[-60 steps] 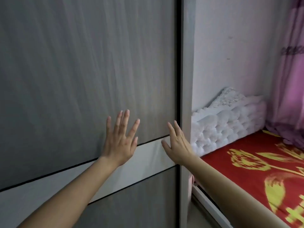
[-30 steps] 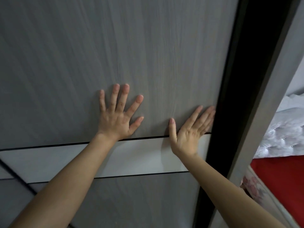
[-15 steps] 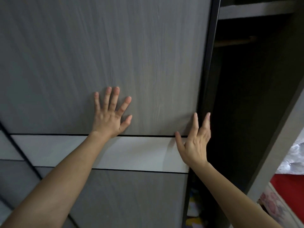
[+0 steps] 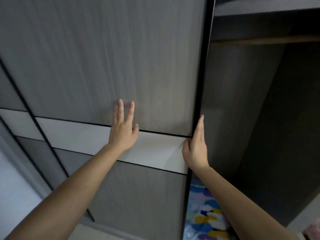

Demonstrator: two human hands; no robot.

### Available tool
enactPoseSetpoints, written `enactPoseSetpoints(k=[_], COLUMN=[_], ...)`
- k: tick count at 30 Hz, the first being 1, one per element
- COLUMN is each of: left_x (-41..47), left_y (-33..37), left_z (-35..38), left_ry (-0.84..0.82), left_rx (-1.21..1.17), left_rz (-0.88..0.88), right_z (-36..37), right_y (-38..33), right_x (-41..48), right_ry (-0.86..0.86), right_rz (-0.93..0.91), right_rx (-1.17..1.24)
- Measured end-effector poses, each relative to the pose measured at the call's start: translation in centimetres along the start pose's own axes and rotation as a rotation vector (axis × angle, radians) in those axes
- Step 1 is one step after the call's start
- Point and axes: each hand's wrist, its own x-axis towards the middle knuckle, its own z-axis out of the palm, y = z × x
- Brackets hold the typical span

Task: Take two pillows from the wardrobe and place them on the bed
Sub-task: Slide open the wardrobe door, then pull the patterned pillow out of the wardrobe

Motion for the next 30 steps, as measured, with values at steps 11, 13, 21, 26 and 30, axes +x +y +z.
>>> enactPoseSetpoints(k=[11,13,21,26,30], left_x=[-3.7,-3.7,-3.8,-3.2,-3.0], left_y=[-4.0,-5.5,-10.8,-13.8,-14.9], left_z=[2.7,2.5,2.2,1.4,0.7], left_ry=[-0.198,-0.197,-0.27,-0.299,-0.325], left_rx=[-0.135,-0.148,-0.151,-0.163,-0.17], left_rz=[-0.184,-0.203,-0.198,-0.216,-0.239], right_z=[9.4,10.9,16.5,18.6,19.0], right_y=[0.1,-0.6,-3.2,-4.5,-4.5], right_x=[-2.8,-2.3,-1.3,-1.0,-0.7], right_ry=[-0.469,-0.531,-0.677,-0.727,-0.776], right_rz=[0.223,0.245,0.262,0.239,0.179], right_rx=[0.023,0.05,0.107,0.125,0.042])
